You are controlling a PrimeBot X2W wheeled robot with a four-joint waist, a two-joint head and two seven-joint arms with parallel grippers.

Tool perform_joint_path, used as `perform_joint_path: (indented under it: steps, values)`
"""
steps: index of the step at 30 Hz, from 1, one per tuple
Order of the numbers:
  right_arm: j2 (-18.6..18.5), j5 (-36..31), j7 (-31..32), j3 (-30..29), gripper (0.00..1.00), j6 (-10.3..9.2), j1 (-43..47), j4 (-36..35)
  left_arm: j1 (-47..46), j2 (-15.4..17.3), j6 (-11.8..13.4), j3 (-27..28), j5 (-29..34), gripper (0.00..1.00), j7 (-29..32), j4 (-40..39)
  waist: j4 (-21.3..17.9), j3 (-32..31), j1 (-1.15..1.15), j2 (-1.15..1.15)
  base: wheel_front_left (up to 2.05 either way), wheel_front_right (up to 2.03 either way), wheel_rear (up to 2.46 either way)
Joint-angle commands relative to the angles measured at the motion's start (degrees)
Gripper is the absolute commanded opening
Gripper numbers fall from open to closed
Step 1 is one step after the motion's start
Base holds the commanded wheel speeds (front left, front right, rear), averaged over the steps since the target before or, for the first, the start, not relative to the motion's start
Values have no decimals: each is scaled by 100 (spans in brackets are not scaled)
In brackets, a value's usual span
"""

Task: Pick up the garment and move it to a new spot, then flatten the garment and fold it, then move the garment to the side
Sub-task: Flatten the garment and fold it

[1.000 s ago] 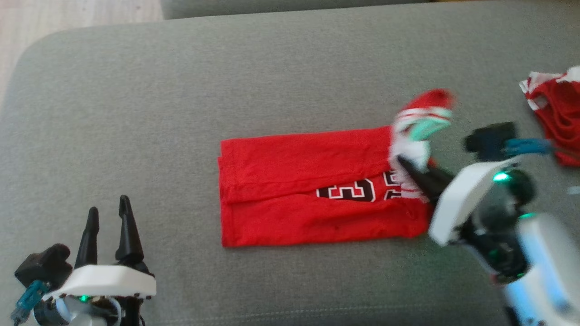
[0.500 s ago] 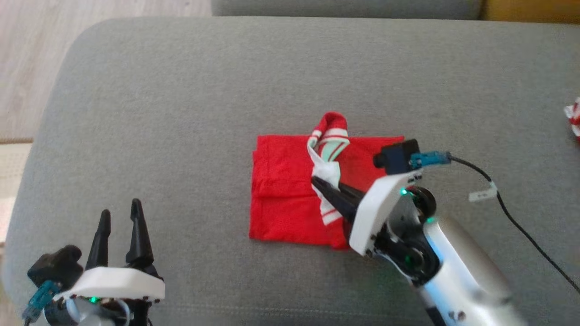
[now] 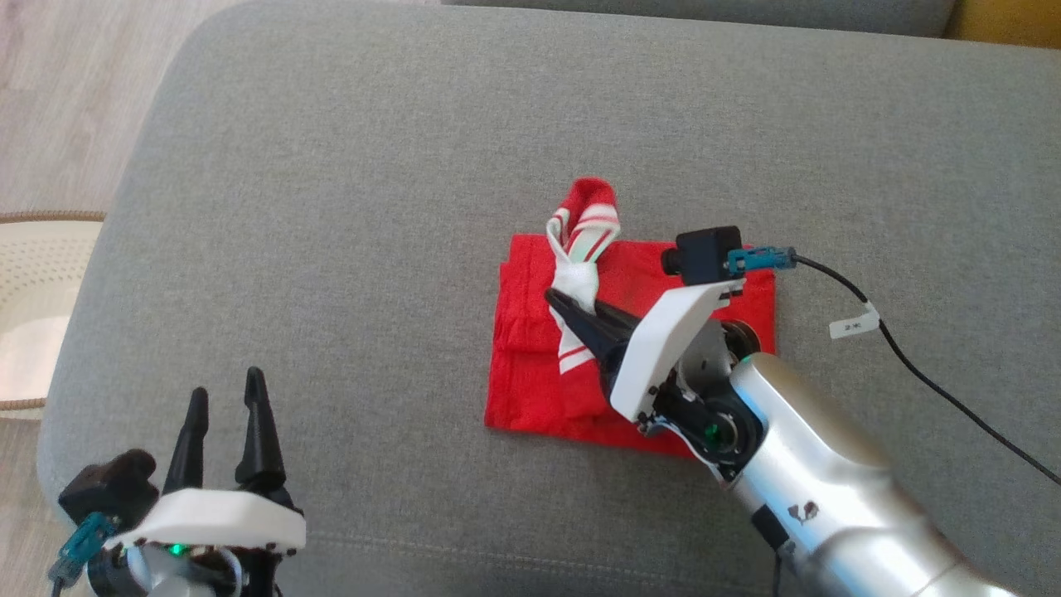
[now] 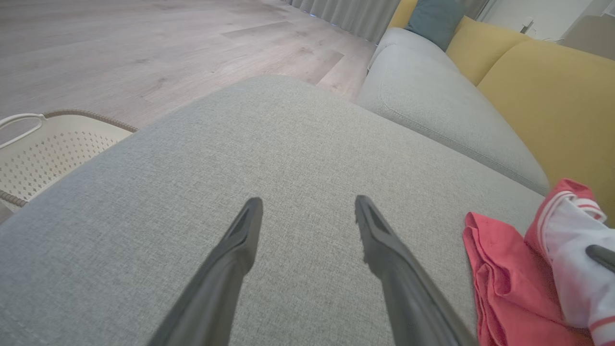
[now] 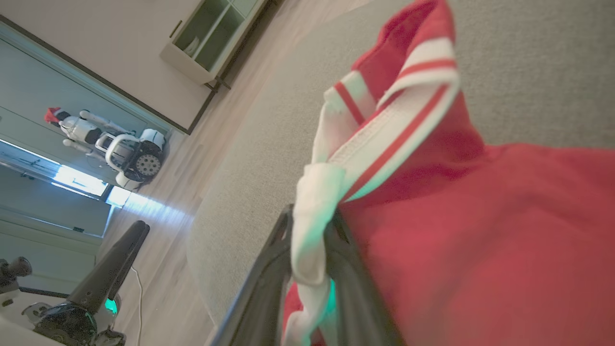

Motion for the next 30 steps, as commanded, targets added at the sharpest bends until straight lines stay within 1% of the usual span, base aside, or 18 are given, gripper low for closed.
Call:
perform_joint_path:
  steps: [1,4,9,13,17,22,26,30]
  values:
    - [130,197,-198,165,100,-5,-271,-68,-297,59,-33,164,26,100,-59,-132,5,-3,0,0,0,0,0]
    - [131,507,-390,414,100,-5,-430,72,-299,57,-23,161,29,100,-62,-134,-12,8,0,0,0,0,0]
    - [131,813,-672,638,100,-5,-651,170,-302,70,-7,184,26,100,-66,-154,-91,39,0,0,0,0,0]
    - [131,1034,-1053,711,100,-5,-858,215,-317,82,-1,194,26,100,-69,-169,-194,69,0,0,0,0,0]
    - [131,1039,-1515,677,100,-5,-1052,301,-340,97,10,201,31,100,-72,-188,-291,91,0,0,0,0,0]
    - [131,478,-2191,538,100,-5,-1249,627,-357,120,26,203,65,100,-76,-253,-421,96,0,0,0,0,0]
    - [56,-284,-2867,285,100,-5,-1297,906,-403,134,24,163,147,100,-82,-361,-540,53,0,0,0,0,0]
    - [-55,-1195,-3191,-299,100,-5,-1124,1070,-492,135,16,40,245,100,-60,-439,-680,-27,0,0,0,0,0]
